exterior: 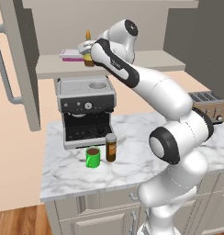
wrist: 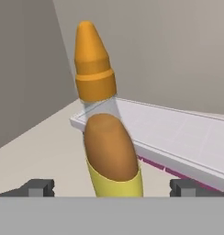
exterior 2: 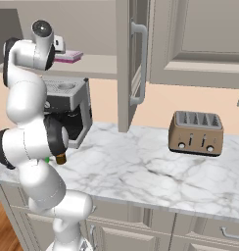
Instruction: Pick the cinnamon and honey bottle from the cabinet and place them next to the mug.
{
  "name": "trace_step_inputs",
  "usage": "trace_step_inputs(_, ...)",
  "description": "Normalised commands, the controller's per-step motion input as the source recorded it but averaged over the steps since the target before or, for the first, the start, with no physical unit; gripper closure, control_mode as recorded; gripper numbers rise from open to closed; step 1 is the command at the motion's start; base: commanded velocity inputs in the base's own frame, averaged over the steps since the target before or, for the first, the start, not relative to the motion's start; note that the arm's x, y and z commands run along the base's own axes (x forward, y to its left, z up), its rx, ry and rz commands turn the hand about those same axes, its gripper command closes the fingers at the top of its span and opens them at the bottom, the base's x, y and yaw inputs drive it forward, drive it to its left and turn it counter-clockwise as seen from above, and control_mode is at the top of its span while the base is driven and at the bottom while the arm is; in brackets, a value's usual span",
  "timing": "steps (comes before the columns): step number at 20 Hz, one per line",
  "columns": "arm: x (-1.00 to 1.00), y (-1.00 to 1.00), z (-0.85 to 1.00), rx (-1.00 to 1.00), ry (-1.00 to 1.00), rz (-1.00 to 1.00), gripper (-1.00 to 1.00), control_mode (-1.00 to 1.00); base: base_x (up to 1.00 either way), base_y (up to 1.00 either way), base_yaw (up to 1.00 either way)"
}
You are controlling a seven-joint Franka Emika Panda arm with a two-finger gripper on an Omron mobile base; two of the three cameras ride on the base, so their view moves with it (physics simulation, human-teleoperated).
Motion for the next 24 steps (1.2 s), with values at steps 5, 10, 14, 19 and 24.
trace_step_inputs(5,0.17,0.0,0.0,0.0,0.0,0.01,-1.0,-1.0,0.0,0.0,0.0)
trace_step_inputs(10,0.04,0.01,0.0,0.0,0.0,0.0,-1.0,-1.0,0.0,0.0,0.0)
trace_step_inputs(14,0.0,0.03,0.0,0.0,0.0,0.0,-1.0,-1.0,0.0,0.0,0.0)
trace_step_inputs(19,0.0,0.01,0.0,0.0,0.0,0.0,1.0,-1.0,0.0,0.0,0.0)
trace_step_inputs(24,0.0,0.0,0.0,0.0,0.0,0.0,1.0,-1.0,0.0,0.0,0.0)
